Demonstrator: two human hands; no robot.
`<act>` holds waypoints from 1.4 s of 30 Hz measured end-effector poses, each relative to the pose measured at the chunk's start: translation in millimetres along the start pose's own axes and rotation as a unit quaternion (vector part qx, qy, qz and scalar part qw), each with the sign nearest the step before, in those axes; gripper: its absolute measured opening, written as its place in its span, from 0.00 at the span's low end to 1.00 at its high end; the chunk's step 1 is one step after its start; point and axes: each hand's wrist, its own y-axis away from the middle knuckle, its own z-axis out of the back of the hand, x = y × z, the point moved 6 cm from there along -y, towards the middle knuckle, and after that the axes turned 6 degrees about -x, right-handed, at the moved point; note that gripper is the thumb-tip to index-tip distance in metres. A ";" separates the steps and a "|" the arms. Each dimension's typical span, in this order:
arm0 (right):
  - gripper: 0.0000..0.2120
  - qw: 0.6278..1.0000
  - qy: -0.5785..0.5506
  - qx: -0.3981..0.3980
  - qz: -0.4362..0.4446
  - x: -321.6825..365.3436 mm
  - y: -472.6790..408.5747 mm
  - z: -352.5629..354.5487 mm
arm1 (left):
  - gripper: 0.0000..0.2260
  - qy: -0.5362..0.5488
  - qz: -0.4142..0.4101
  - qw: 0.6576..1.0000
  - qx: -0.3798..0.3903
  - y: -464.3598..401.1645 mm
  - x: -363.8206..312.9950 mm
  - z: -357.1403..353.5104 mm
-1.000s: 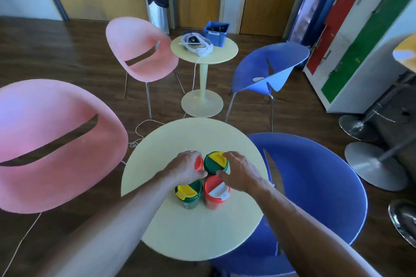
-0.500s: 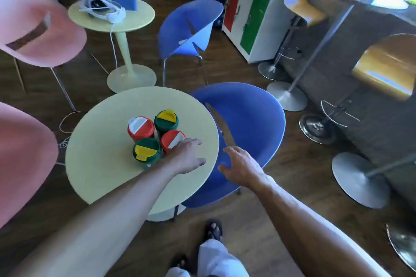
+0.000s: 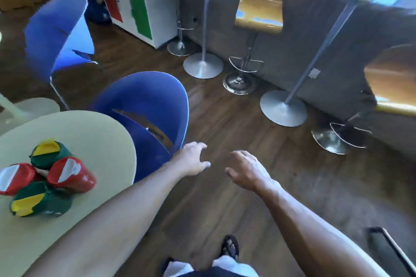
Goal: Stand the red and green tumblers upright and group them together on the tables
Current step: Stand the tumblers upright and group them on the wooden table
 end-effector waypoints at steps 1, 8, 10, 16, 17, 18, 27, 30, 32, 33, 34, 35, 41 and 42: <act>0.29 1.000 -0.005 -0.006 -0.013 -19.5 -0.2 6.2 | 0.28 -0.008 -0.013 1.000 0.009 -8.4 -18.9 -8.9; 0.30 0.997 -0.028 -0.023 -0.068 -132.2 -10.5 45.7 | 0.28 -0.048 -0.063 0.996 0.047 -64.9 -126.1 -58.6; 0.29 0.996 -0.029 -0.030 -0.074 -154.1 -15.9 56.6 | 0.28 -0.054 -0.071 0.995 0.049 -79.6 -148.6 -66.2; 0.29 0.993 -0.046 -0.045 -0.096 -199.7 -56.6 87.3 | 0.27 -0.062 -0.091 0.992 0.059 -135.8 -200.4 -68.4; 0.30 0.993 -0.049 -0.047 -0.099 -205.3 -65.2 91.8 | 0.27 -0.063 -0.093 0.992 0.061 -147.6 -206.7 -68.4; 0.30 0.992 -0.052 -0.051 -0.102 -210.7 -74.0 96.1 | 0.28 -0.064 -0.097 0.991 0.065 -160.4 -212.6 -69.1; 0.30 0.982 -0.046 -0.078 -0.165 -263.8 -179.0 150.7 | 0.27 -0.074 -0.161 0.980 0.096 -297.3 -271.3 -64.6; 0.31 0.977 -0.044 -0.105 -0.179 -274.7 -219.3 187.2 | 0.28 -0.075 -0.189 0.975 0.090 -351.7 -300.4 -42.3; 0.30 0.974 -0.043 -0.133 -0.179 -281.8 -246.9 217.2 | 0.29 -0.061 -0.203 0.974 0.082 -387.4 -320.4 -25.6; 0.30 0.972 -0.041 -0.146 -0.181 -285.3 -259.5 233.7 | 0.29 -0.052 -0.207 0.974 0.077 -403.1 -331.4 -16.6; 0.30 0.970 -0.037 -0.161 -0.180 -289.2 -273.2 251.3 | 0.29 -0.046 -0.210 0.974 0.070 -418.6 -343.4 -6.7; 0.30 0.968 -0.033 -0.174 -0.178 -293.2 -287.9 270.5 | 0.29 -0.045 -0.216 0.973 0.064 -433.3 -356.6 3.8; 0.29 0.951 -0.022 -0.277 -0.137 -315.7 -386.2 400.5 | 0.27 0.007 -0.271 0.962 -0.015 -533.8 -450.7 82.1; 0.28 0.945 -0.021 -0.300 -0.128 -318.2 -400.8 422.9 | 0.27 0.015 -0.279 0.960 -0.033 -549.1 -466.9 96.7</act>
